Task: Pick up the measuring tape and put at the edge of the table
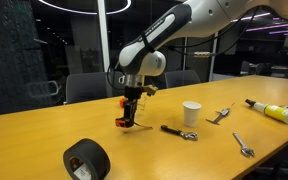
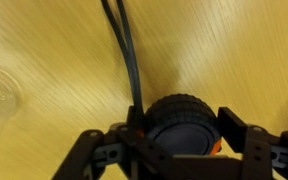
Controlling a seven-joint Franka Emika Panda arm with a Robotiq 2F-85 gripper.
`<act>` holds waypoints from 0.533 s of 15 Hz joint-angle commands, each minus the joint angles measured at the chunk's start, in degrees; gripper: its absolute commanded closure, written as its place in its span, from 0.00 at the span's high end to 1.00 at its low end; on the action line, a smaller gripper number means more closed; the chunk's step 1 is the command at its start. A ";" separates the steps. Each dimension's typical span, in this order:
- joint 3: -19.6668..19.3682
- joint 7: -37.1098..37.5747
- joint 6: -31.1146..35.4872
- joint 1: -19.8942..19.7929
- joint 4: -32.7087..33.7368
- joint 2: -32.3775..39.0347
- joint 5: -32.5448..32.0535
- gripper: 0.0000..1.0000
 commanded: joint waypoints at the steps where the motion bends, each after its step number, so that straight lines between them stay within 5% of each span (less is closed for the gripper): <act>1: 0.39 6.11 -1.58 2.01 3.63 -0.97 0.91 0.55; 8: 1.63 19.60 -2.68 7.87 6.65 -3.16 -0.61 0.55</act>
